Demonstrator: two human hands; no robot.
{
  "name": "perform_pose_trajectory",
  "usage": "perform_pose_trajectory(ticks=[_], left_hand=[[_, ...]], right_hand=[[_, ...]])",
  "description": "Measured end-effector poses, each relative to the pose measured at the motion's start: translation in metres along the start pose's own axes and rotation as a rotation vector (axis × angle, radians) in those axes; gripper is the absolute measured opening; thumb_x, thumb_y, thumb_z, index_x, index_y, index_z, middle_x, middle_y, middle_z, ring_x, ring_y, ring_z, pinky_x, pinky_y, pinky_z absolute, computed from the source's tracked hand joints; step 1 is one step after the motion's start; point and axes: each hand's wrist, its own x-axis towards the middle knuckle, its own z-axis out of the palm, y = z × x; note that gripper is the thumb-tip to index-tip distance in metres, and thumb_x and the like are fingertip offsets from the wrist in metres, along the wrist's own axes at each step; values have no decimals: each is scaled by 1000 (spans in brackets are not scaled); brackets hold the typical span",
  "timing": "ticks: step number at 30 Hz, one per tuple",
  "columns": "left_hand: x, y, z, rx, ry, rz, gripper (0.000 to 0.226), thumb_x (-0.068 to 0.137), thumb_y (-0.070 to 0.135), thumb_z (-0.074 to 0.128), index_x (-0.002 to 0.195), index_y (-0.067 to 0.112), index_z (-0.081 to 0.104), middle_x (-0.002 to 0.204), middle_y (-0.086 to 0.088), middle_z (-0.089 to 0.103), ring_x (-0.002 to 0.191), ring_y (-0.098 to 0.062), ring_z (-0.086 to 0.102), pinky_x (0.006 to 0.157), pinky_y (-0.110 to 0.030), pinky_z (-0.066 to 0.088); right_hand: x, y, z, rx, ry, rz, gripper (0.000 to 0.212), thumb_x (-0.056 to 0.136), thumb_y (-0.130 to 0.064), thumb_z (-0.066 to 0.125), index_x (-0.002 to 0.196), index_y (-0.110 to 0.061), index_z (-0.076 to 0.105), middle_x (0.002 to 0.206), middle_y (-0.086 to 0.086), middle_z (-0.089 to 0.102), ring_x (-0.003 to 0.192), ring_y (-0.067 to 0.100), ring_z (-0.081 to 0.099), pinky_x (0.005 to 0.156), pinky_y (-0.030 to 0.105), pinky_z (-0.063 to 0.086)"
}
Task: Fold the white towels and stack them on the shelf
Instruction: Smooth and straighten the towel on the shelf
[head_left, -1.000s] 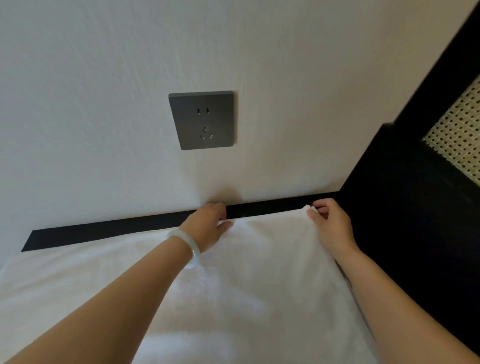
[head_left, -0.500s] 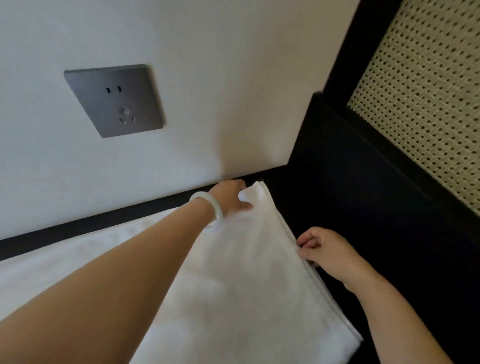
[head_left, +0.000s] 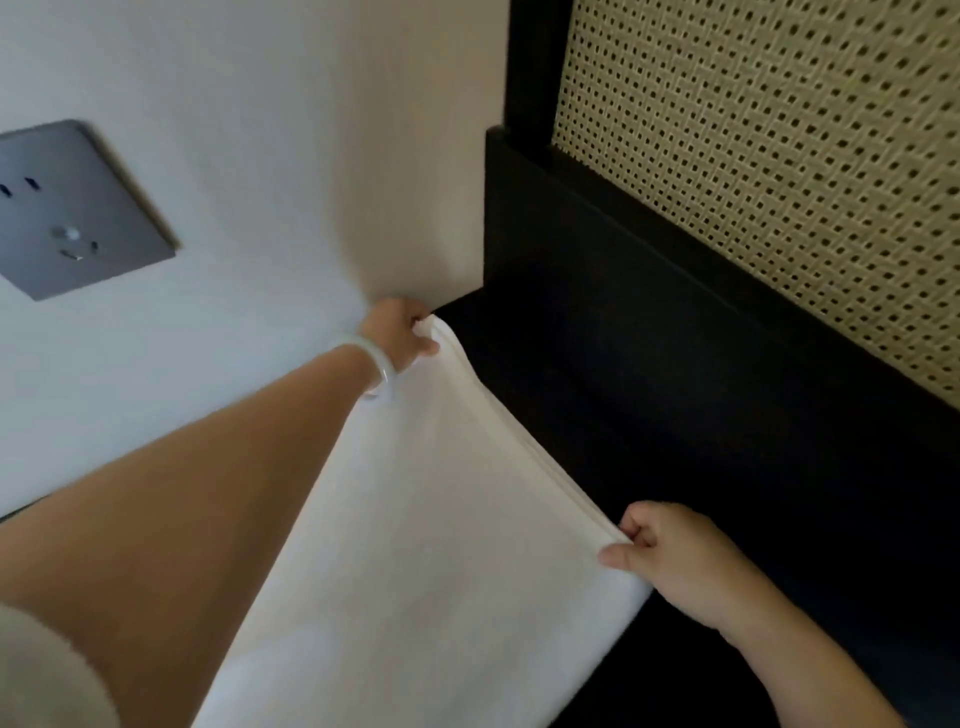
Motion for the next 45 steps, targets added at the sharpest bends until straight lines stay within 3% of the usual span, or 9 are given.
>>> perform_pose_trajectory(ticks=[12, 16, 20, 23, 26, 33, 37, 40, 45], left_hand=[[-8, -7, 11, -70, 163, 38, 16, 86, 7, 66, 101, 13, 63, 102, -6, 58, 97, -25, 54, 80, -28, 39], [-22, 7, 17, 327, 240, 212, 49, 85, 20, 72, 127, 8, 49, 130, -16, 45, 122, -35, 39, 103, -41, 34], [-57, 14, 40, 604, 314, 316, 56, 83, 35, 71, 127, 9, 48, 125, -16, 46, 114, -36, 42, 98, -45, 36], [-74, 3, 61, 611, 186, 329, 50, 98, 41, 46, 140, 15, 40, 143, -13, 39, 131, -32, 33, 108, -48, 28], [-69, -15, 69, 594, -10, 250, 59, 100, 50, 9, 156, 31, 4, 164, 2, -3, 151, -24, -5, 119, -54, 1], [-32, -12, 51, 554, -164, 231, 60, 102, 53, 8, 155, 31, -8, 163, -1, -18, 150, -23, -13, 122, -47, -4], [-43, -3, 32, 462, -27, 272, 57, 105, 40, 18, 157, 23, 0, 165, -4, -6, 151, -22, -6, 120, -46, -3], [-93, -18, 43, 598, 123, 93, 65, 101, 48, 13, 156, 17, -3, 163, -14, -7, 150, -33, -7, 117, -59, -4], [-127, -72, 36, 535, 14, -230, 73, 89, 68, -1, 151, 35, -20, 161, -16, -19, 148, -35, -17, 113, -65, -3]], right_hand=[[-11, 8, 8, 9, 202, 98, 33, 80, -50, 76, 85, -24, 56, 85, -7, 61, 77, 8, 58, 61, 24, 44], [-11, 1, 17, -77, 320, 93, 39, 82, -44, 76, 110, -27, 54, 102, -7, 59, 101, 12, 54, 91, 33, 49], [-5, -26, 39, -272, 571, -227, 46, 94, -34, 60, 137, -28, 46, 138, -8, 50, 129, 12, 42, 111, 32, 30], [4, -34, 64, -363, 401, -490, 55, 103, -39, 35, 155, -29, 22, 164, -6, 18, 151, 10, 11, 124, 34, 7], [12, -10, 71, -536, 318, -537, 59, 103, -51, 5, 157, -33, -12, 164, -11, -18, 149, 3, -20, 121, 29, -17], [8, -2, 70, -559, 307, -456, 69, 92, -64, -14, 150, -30, -29, 162, -10, -24, 148, 5, -24, 120, 33, -15], [7, -42, 76, -524, 384, -475, 75, 97, -61, 1, 158, -17, -3, 166, 2, -7, 153, 17, -11, 120, 43, -8], [20, -64, 92, -547, 307, -707, 66, 101, -57, 5, 159, -27, -6, 165, -5, -15, 151, 10, -19, 120, 39, -11], [34, -39, 72, -631, 306, -543, 69, 95, -59, -5, 153, -26, -23, 160, -12, -30, 144, 3, -32, 122, 35, -15]])
